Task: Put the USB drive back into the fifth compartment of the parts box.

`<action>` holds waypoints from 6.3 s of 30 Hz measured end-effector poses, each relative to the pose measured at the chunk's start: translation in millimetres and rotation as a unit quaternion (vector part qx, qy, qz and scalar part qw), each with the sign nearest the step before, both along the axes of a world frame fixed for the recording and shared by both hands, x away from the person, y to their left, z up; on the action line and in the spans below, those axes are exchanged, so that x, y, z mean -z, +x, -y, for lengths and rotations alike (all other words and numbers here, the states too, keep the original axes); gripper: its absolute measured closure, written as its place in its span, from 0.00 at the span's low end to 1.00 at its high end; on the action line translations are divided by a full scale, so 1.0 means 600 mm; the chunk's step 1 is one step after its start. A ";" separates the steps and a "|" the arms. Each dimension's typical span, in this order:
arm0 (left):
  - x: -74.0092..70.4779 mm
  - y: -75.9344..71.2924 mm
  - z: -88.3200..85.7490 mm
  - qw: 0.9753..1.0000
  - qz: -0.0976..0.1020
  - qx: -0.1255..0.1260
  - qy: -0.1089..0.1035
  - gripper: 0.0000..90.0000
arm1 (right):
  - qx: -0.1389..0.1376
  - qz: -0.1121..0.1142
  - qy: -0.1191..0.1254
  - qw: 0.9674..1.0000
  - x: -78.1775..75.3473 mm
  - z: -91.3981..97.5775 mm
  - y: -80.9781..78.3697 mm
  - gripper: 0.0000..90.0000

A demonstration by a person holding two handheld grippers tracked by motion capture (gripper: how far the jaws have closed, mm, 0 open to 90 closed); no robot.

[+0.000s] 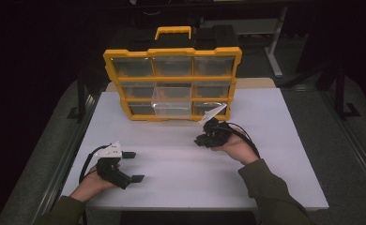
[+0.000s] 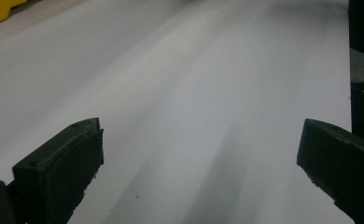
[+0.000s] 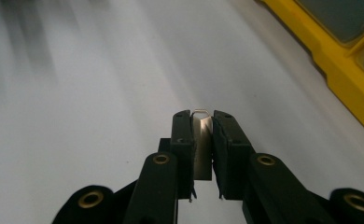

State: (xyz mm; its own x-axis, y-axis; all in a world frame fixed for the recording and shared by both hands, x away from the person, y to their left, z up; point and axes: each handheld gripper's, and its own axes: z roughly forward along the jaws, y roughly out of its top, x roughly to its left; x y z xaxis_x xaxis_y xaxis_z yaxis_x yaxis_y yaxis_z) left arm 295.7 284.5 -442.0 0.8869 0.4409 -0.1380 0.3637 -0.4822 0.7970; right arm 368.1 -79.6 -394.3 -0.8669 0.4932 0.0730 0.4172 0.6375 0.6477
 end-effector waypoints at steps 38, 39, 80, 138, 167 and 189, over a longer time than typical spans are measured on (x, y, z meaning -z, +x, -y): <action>0.000 0.000 -0.001 1.000 0.001 -0.003 -0.003 0.00 | 0.017 0.064 0.044 0.997 -0.137 0.033 0.022 0.87; 0.000 0.000 -0.001 1.000 0.001 -0.003 -0.003 0.00 | 0.017 0.064 0.044 0.997 -0.137 0.033 0.022 0.87; -0.002 -0.002 -0.002 1.000 0.001 -0.004 -0.005 0.00 | 0.006 0.101 0.049 0.994 -0.246 -0.034 0.078 0.86; -0.001 -0.002 -0.001 1.000 0.001 -0.005 -0.005 0.00 | 0.029 0.071 0.072 0.994 -0.232 -0.030 0.079 0.43; -0.005 0.019 -0.005 1.000 0.012 -0.005 -0.017 0.00 | 0.040 0.076 0.108 0.990 -0.154 0.029 0.023 0.24; -0.005 0.015 -0.005 1.000 0.007 -0.005 -0.012 0.00 | 0.077 0.080 0.117 0.987 -0.046 0.057 -0.018 0.07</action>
